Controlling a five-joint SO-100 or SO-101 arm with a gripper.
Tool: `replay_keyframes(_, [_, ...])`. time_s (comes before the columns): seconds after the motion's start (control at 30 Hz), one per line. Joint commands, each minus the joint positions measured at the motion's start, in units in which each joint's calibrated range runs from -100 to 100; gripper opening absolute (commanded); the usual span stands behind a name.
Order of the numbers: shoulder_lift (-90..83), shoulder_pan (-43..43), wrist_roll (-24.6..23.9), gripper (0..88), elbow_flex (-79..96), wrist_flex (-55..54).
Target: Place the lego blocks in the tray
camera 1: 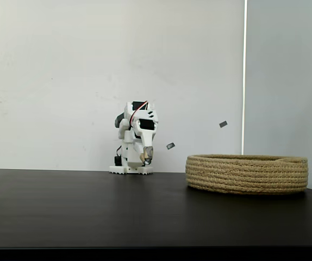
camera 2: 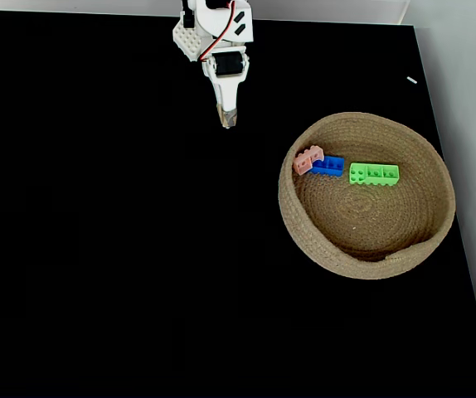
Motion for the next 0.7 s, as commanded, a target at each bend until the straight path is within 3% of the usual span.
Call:
replay_keyframes(0.0, [-0.5,0.4,-0.2,0.2,0.2,0.1])
replay_keyframes(0.67, [-0.5,0.7,-1.6,0.2,0.0,0.5])
